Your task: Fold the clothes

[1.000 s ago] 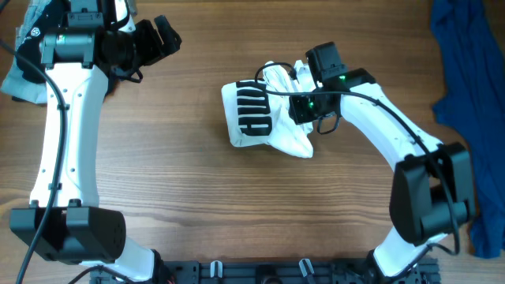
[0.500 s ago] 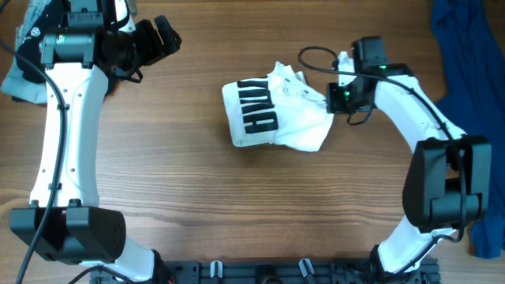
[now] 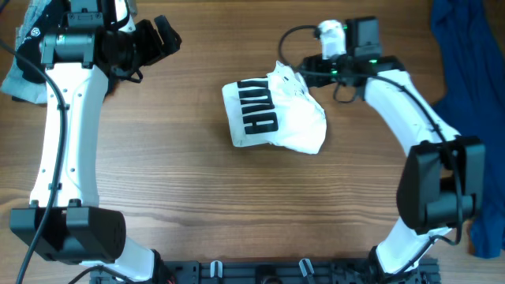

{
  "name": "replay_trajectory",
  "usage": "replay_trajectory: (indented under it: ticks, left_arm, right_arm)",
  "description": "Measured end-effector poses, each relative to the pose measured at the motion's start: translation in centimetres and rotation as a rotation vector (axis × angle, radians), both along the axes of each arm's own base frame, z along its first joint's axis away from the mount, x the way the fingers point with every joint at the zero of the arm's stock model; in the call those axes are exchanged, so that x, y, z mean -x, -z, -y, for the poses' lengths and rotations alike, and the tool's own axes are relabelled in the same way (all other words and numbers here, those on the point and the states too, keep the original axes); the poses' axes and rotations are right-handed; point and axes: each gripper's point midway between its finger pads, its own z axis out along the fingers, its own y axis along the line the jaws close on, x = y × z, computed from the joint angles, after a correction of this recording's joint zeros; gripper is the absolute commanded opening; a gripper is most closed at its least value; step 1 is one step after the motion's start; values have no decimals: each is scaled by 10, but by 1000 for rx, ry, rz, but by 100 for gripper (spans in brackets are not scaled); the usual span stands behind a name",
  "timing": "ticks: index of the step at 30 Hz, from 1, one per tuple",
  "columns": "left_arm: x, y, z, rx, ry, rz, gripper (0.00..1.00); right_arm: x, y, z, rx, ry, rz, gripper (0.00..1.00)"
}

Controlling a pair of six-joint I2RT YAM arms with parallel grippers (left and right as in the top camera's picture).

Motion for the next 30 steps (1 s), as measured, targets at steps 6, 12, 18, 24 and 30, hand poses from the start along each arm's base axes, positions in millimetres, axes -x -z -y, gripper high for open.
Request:
replay_trajectory:
  ticks: [6,12,18,24,30]
  left_arm:
    - [0,0,0,0,0,0,100]
    - [0,0,0,0,0,0,100]
    - [0,0,-2,-8,-5,0,100]
    - [0,1,-3,-13,-8,0,100]
    - [1,2,-3,-13,-8,-7,100]
  right_arm:
    - [-2,50,-54,28,-119,-3,54]
    - [-10,77,-43,109,-62,-17,24]
    - [-16,72,-27,130,30,-45,15]
    - [-34,54,23,100,180,-66,14]
    - [-27,62,52,97,243,-136,87]
